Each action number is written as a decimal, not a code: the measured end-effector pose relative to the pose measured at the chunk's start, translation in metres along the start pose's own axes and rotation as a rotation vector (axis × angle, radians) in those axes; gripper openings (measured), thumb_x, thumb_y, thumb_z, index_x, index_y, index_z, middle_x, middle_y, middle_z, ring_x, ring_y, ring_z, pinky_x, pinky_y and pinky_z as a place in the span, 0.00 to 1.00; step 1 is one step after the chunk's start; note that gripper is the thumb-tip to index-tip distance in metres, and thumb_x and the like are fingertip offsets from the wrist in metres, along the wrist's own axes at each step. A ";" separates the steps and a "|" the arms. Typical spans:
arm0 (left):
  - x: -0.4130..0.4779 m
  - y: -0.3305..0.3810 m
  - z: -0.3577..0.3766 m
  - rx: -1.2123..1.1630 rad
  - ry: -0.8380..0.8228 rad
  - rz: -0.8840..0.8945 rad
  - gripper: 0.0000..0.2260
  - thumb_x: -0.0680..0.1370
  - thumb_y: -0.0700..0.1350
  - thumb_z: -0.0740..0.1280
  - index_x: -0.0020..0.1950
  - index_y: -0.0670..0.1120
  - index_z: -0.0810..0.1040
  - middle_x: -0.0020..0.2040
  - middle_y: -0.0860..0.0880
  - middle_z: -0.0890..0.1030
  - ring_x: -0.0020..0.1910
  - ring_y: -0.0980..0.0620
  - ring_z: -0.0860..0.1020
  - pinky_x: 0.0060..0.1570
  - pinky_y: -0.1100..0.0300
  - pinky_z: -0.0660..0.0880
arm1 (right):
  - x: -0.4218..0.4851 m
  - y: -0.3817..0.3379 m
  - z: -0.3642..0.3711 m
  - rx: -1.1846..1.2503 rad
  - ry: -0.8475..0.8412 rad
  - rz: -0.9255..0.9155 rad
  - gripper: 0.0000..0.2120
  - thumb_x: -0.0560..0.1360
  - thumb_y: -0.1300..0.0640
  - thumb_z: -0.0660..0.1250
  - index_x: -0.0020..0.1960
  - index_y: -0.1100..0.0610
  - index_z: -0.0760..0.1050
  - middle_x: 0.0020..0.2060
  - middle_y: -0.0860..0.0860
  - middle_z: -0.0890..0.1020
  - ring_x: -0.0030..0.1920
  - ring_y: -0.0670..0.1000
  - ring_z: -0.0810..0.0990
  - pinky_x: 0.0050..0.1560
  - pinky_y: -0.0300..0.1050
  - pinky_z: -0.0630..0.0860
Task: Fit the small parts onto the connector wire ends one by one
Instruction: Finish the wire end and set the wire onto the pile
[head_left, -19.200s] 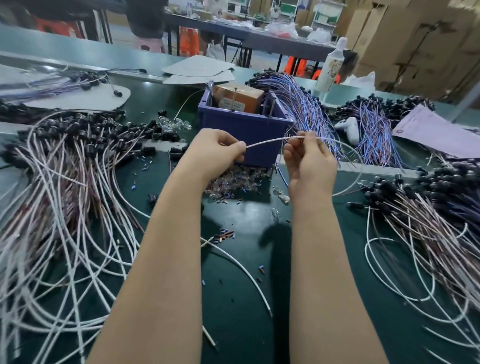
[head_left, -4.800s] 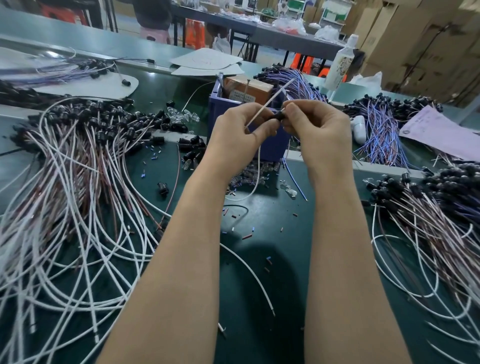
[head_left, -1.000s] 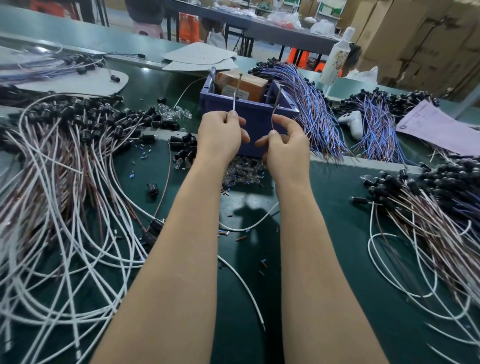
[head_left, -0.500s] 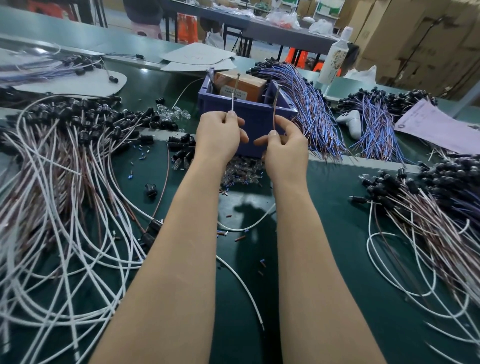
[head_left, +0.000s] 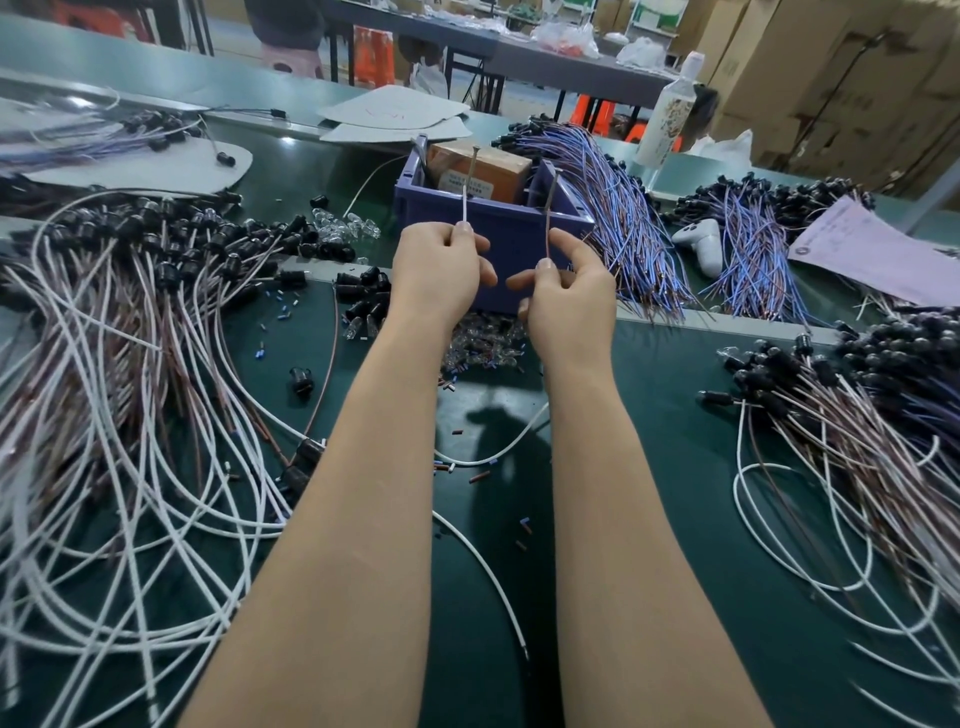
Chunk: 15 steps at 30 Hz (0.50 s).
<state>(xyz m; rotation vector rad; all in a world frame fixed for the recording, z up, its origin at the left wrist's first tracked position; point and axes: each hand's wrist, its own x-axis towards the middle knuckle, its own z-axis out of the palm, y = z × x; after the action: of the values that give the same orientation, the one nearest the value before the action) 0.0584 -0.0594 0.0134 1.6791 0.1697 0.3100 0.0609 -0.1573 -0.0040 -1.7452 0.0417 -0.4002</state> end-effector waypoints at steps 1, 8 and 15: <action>0.000 0.000 0.000 0.002 0.001 0.000 0.14 0.83 0.44 0.54 0.44 0.44 0.77 0.28 0.52 0.76 0.20 0.63 0.68 0.31 0.63 0.65 | 0.000 0.000 0.000 -0.006 -0.012 -0.004 0.16 0.81 0.62 0.56 0.67 0.56 0.69 0.36 0.50 0.82 0.39 0.51 0.74 0.51 0.54 0.74; 0.000 0.000 0.000 0.016 -0.008 0.021 0.13 0.83 0.44 0.55 0.46 0.44 0.77 0.28 0.53 0.76 0.22 0.62 0.68 0.31 0.62 0.65 | 0.001 0.001 -0.001 -0.018 -0.036 -0.015 0.17 0.81 0.62 0.56 0.68 0.55 0.69 0.36 0.50 0.82 0.39 0.50 0.73 0.49 0.53 0.73; 0.001 -0.001 0.000 0.025 -0.009 0.039 0.13 0.83 0.44 0.55 0.46 0.44 0.77 0.27 0.53 0.75 0.20 0.64 0.68 0.31 0.62 0.65 | 0.002 0.002 0.000 -0.008 -0.043 -0.007 0.17 0.81 0.63 0.56 0.68 0.56 0.69 0.35 0.50 0.81 0.36 0.48 0.72 0.48 0.52 0.72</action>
<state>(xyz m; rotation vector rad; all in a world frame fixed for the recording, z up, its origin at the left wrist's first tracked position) 0.0597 -0.0593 0.0127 1.7096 0.1346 0.3309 0.0633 -0.1579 -0.0059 -1.7620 0.0068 -0.3681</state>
